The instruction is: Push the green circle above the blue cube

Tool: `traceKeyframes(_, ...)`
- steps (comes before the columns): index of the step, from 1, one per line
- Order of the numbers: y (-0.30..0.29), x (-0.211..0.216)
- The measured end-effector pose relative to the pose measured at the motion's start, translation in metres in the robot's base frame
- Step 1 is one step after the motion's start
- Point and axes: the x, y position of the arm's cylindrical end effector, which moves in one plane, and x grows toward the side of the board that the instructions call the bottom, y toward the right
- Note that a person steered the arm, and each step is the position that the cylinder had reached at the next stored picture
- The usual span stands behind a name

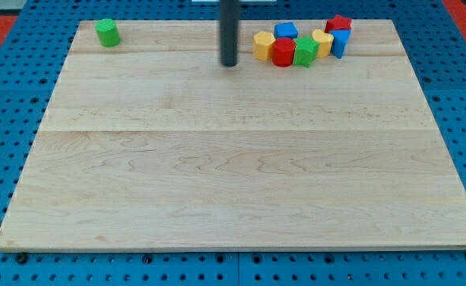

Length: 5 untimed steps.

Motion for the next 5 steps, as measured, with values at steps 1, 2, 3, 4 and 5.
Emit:
traceKeyframes(1,-0.255,-0.006)
traceKeyframes(2,-0.255,-0.006)
traceKeyframes(3,-0.256,-0.037)
traceKeyframes(4,-0.256,-0.042)
traceKeyframes(5,-0.256,-0.051)
